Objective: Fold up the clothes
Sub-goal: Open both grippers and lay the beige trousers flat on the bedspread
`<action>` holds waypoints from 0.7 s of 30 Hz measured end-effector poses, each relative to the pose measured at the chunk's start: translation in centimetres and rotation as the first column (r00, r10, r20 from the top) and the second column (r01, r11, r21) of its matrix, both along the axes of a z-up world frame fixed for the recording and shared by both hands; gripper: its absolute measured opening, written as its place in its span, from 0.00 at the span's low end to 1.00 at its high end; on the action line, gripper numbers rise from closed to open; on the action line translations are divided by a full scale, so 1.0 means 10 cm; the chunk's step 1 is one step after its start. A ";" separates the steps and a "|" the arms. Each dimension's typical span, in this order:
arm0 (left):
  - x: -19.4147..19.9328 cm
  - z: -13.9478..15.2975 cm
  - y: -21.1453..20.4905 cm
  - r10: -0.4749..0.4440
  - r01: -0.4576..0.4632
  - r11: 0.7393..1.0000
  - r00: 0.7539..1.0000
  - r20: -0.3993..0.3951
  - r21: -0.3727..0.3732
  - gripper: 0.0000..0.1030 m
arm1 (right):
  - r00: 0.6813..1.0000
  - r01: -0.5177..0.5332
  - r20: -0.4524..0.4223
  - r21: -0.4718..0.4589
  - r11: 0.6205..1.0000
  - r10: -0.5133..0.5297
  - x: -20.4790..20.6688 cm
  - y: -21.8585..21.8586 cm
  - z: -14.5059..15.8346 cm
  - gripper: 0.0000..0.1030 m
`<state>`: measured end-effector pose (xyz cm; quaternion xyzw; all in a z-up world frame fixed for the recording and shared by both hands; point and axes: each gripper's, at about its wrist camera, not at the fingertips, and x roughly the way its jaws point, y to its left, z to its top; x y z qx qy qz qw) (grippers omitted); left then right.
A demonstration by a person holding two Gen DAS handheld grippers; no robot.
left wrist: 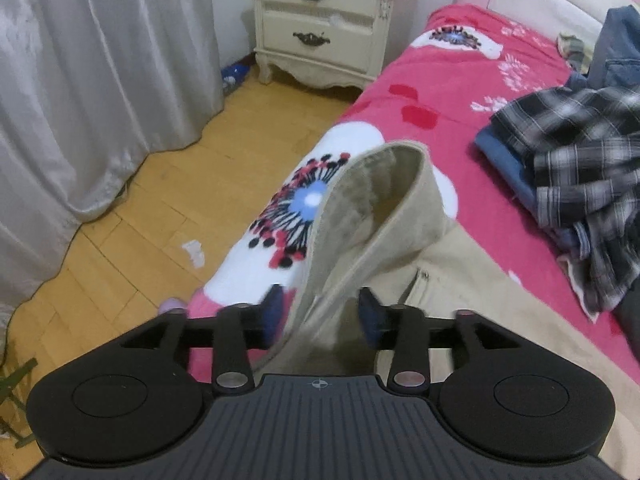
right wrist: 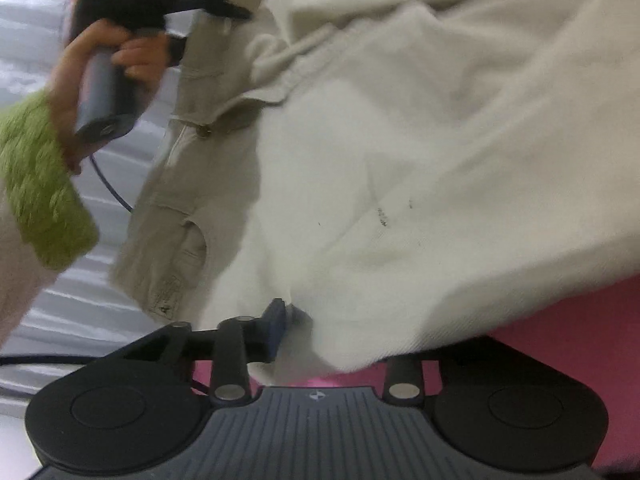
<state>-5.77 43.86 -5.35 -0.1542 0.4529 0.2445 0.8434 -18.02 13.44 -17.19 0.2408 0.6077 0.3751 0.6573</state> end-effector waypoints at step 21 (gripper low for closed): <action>-0.87 0.92 -0.10 0.164 -0.162 0.986 0.979 0.117 -0.027 0.71 | 0.959 -0.037 -0.277 0.083 0.996 0.059 -0.20 -0.66 0.29 0.84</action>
